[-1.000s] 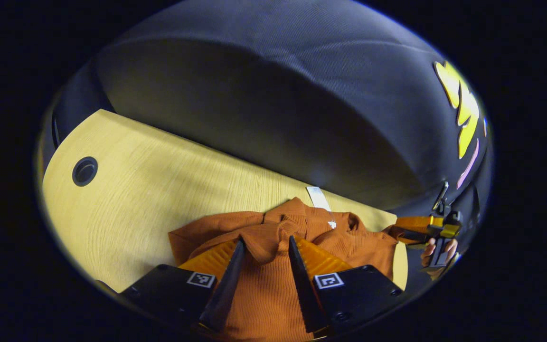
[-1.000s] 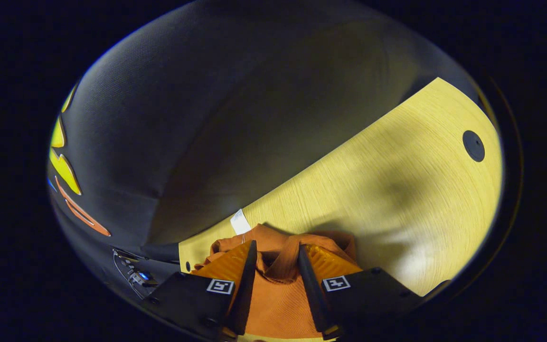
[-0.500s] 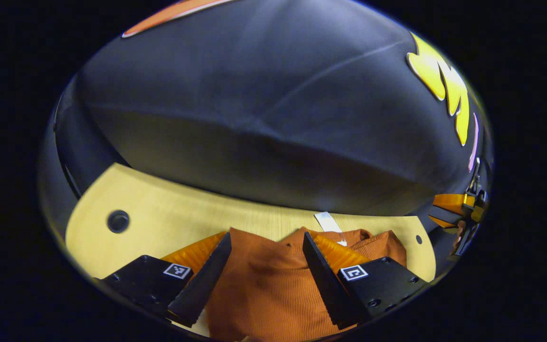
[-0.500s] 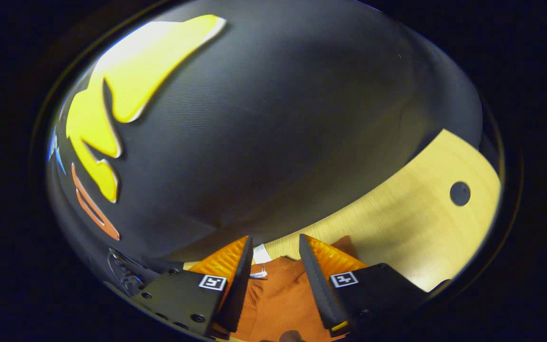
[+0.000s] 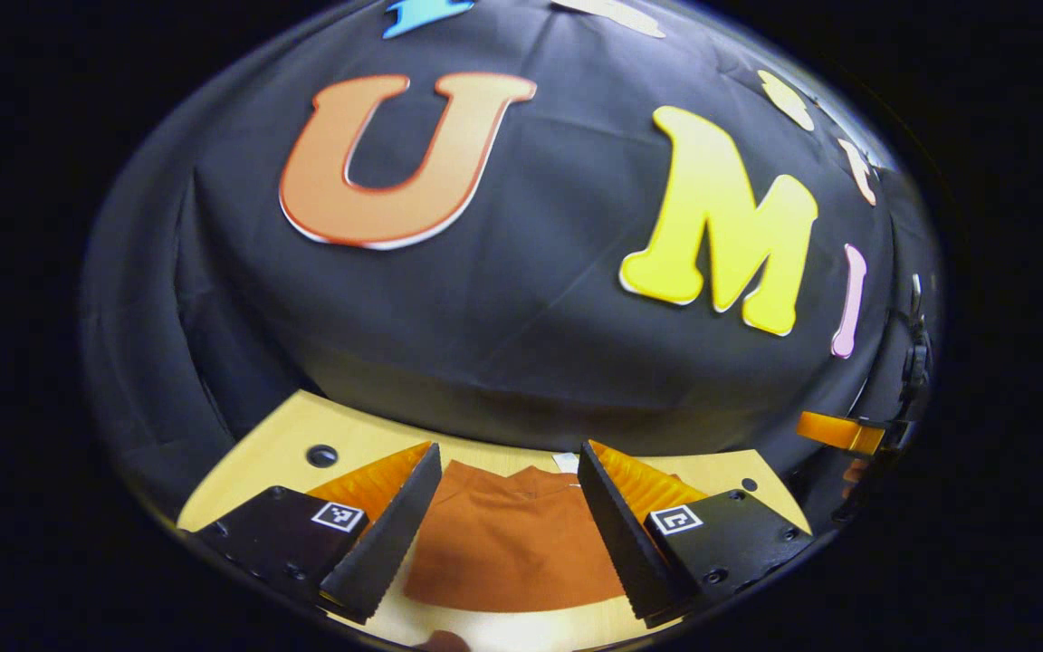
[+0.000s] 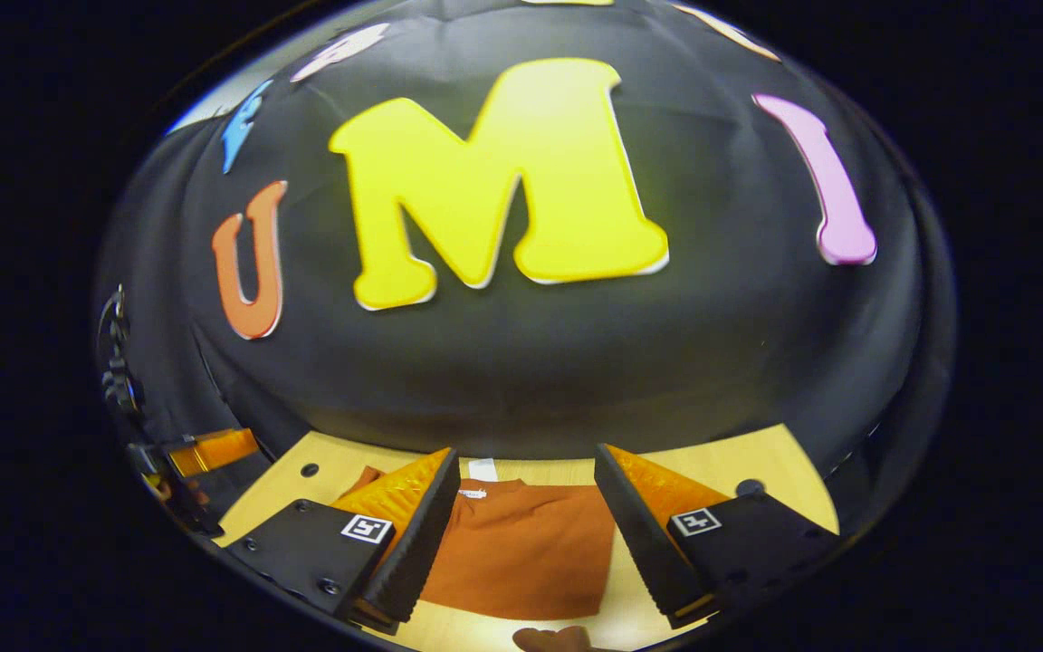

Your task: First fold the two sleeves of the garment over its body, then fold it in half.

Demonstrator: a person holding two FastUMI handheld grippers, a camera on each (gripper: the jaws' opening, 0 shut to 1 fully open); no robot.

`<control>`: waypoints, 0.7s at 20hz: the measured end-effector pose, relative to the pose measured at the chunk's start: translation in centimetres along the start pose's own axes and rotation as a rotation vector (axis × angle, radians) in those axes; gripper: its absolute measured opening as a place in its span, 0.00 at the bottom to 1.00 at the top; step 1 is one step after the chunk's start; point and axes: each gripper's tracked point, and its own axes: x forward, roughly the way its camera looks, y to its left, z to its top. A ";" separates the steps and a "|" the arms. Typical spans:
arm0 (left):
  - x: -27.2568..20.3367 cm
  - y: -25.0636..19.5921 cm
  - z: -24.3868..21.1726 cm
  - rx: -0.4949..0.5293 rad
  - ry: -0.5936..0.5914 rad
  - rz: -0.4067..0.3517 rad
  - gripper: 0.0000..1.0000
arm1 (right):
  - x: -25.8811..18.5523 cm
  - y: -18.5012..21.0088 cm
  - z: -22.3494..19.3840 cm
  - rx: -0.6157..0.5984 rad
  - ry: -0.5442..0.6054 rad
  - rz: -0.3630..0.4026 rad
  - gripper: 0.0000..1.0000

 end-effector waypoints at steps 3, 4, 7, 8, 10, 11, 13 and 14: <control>-5.7 -2.0 -0.9 0.084 -0.028 0.014 0.98 | -6.2 2.5 -0.5 -0.005 -0.079 0.012 0.96; -7.5 -2.3 -1.2 0.092 -0.034 0.032 0.98 | -8.1 2.4 -1.4 -0.012 -0.084 -0.014 0.95; -12.4 -3.4 -2.2 0.125 -0.052 0.041 1.00 | -12.8 2.8 -4.3 -0.052 -0.102 -0.065 0.98; -13.9 -3.7 -2.7 0.143 -0.056 0.038 0.98 | -14.1 2.9 -5.3 -0.060 -0.098 -0.076 0.98; -16.3 -4.5 -3.3 0.168 -0.057 0.024 0.98 | -16.8 2.9 -6.9 -0.066 -0.092 -0.102 0.98; -17.3 -4.3 -4.1 0.170 -0.038 0.031 0.98 | -17.9 2.9 -7.6 -0.057 -0.084 -0.107 0.98; -19.2 -4.4 -6.1 0.159 0.014 0.030 0.98 | -19.3 3.3 -9.2 -0.039 -0.044 -0.088 0.98; -19.8 -5.2 -6.8 0.164 0.032 0.010 0.98 | -19.8 2.8 -9.3 -0.045 -0.040 -0.097 0.98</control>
